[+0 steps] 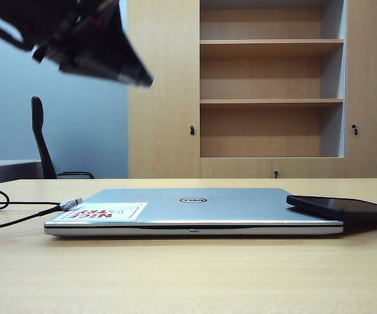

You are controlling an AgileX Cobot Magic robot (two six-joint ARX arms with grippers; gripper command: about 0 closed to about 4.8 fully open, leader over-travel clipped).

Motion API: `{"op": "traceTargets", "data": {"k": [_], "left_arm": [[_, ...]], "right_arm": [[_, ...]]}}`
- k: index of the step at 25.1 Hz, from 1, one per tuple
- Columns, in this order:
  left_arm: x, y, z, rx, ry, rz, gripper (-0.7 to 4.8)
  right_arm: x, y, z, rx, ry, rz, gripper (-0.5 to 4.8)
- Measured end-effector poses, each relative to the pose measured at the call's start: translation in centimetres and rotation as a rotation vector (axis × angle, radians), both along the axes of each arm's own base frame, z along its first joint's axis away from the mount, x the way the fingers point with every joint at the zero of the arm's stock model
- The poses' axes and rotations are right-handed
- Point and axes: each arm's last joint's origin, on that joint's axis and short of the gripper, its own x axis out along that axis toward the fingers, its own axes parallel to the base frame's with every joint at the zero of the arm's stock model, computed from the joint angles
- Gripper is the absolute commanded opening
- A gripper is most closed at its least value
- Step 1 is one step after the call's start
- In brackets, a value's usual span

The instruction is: Pick up the charging cable and the phone, plug the charging cable into the charging port on the phone, and finally place them back on the table.

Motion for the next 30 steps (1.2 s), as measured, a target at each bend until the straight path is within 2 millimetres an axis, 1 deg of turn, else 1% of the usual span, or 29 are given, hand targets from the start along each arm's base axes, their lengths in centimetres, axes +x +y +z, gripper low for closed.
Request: {"op": "traceTargets", "data": {"k": [3, 6, 7, 9, 13, 18, 21, 25, 26, 29, 30], "left_arm": [[-0.1, 0.1, -0.5, 0.034, 0.04, -0.001, -0.06], [-0.1, 0.1, -0.4, 0.027, 0.032, -0.001, -0.06], [-0.1, 0.1, -0.4, 0.024, 0.029, 0.0, -0.06], [0.0, 0.0, -0.3, 0.016, 0.019, -0.001, -0.06], [0.0, 0.0, -0.2, 0.01, 0.012, 0.0, -0.06], [0.2, 0.2, 0.0, -0.031, 0.034, 0.032, -0.06], [1.2, 1.4, 0.1, -0.055, 0.035, 0.102, -0.06], [2.8, 3.8, 0.1, -0.06, 0.036, 0.233, -0.06], [3.5, 5.1, 0.1, -0.052, 0.03, 0.291, -0.06], [4.1, 6.7, -0.1, -0.021, 0.02, 0.352, -0.06], [4.3, 7.0, -0.1, -0.014, 0.015, 0.365, -0.06]], "right_arm": [[0.4, 0.1, -0.5, 0.012, 0.029, 0.02, -0.05], [0.4, 0.1, -2.3, 0.055, 0.097, 0.027, -0.05], [0.1, 0.2, -3.4, 0.088, 0.144, 0.019, -0.05], [-0.1, 0.2, -4.1, 0.107, 0.181, 0.011, -0.05], [-0.1, 0.2, -4.2, 0.118, 0.174, 0.02, -0.05], [0.4, 0.7, -3.2, 0.053, 0.019, 0.141, -0.05], [0.6, 1.5, -2.7, -0.01, -0.048, 0.217, -0.05], [0.3, 2.9, -2.6, -0.116, -0.113, 0.349, -0.05], [0.0, 3.9, -2.5, -0.162, -0.148, 0.406, -0.05], [-0.5, 5.0, -2.2, -0.227, -0.191, 0.441, -0.05], [-0.7, 5.5, -2.1, -0.273, -0.218, 0.457, -0.05]]}}
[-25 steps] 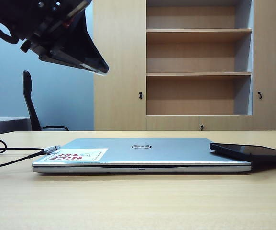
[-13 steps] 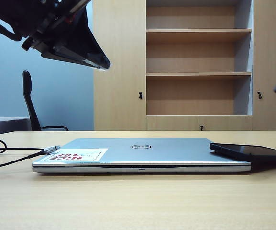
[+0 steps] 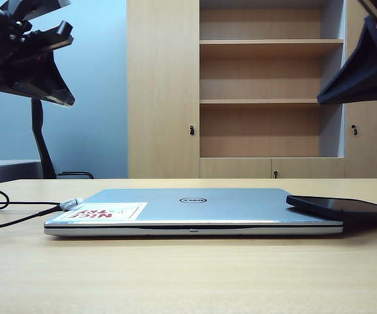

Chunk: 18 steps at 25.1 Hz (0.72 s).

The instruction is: Pick up the charging cable and the phone, plug the charging cable into the charging port on the phone, and finally place them back on the table.

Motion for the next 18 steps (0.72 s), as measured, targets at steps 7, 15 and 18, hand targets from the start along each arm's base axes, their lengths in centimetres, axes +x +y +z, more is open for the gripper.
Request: {"op": "traceTargets", "data": {"k": [7, 15, 18], "left_arm": [[-0.7, 0.5, -2.7, 0.081, 0.047, -0.022, -0.06], [-2.1, 1.0, -6.3, 0.179, 0.125, -0.062, -0.06], [-2.5, 1.1, -7.2, 0.221, 0.134, -0.085, -0.06]], "right_arm": [[-0.9, 1.8, 1.0, -0.099, -0.141, 0.144, -0.05], [-1.9, 2.4, 1.7, -0.147, -0.236, 0.234, -0.05], [-2.3, 2.5, 1.9, -0.16, -0.258, 0.254, -0.05]]}}
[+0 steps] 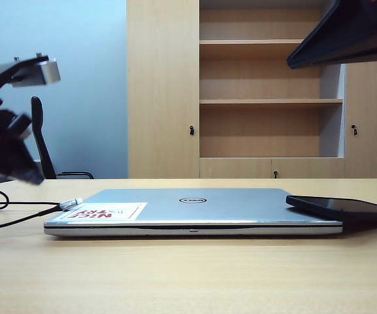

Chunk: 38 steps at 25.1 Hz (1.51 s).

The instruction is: Pick up the charging cable and the phone, plug the charging cable into the charging port on the phone, and finally place them back on the table.

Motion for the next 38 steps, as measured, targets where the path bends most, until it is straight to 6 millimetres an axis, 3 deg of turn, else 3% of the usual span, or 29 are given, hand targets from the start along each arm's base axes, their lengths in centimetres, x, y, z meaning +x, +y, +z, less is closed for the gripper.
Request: {"op": "traceTargets", "data": {"k": [6, 7, 9, 15, 19, 38], "left_arm": [[-0.7, 0.2, -1.4, 0.074, -0.007, -0.055, 0.03], [-0.8, 0.3, -1.7, 0.081, -0.017, -0.061, 0.52], [-0.9, 0.3, -1.8, 0.078, -0.03, -0.062, 0.9], [-0.9, 0.3, -1.9, 0.089, -0.061, -0.076, 0.96], [-0.6, 0.2, -1.9, 0.081, -0.089, -0.075, 1.62], [1.0, -0.3, -3.8, 0.153, -0.115, -0.128, 1.65]], "right_arm": [[-0.9, 0.0, 0.2, -0.046, -0.052, 0.041, -0.05], [-1.1, -0.1, 0.3, -0.065, -0.068, 0.054, -0.05], [-1.1, -0.1, 0.3, -0.07, -0.076, 0.056, -0.05], [-1.3, -0.2, 0.4, -0.063, -0.077, 0.073, -0.05], [-1.4, -0.2, 0.4, -0.064, -0.071, 0.078, -0.05], [-1.5, -0.3, 0.4, -0.065, -0.069, 0.078, -0.05]]}}
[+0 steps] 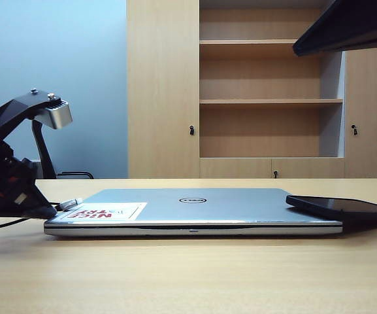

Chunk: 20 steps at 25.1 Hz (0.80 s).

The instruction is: Pick up the charging cable and the phone, plug the charging cable into the charging port on the phone, and finally place them back on the table.

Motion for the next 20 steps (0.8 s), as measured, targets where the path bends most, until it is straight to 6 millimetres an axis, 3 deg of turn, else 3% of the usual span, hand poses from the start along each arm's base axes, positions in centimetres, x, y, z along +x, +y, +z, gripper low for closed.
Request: {"op": "traceTargets", "data": {"k": [20], "left_arm": [[0.26, 0.42, 0.15, 0.021, -0.032, 0.001, 1.52]], "right_arm": [[-0.07, -0.04, -0.2, -0.01, 0.02, 0.0, -0.05]]}}
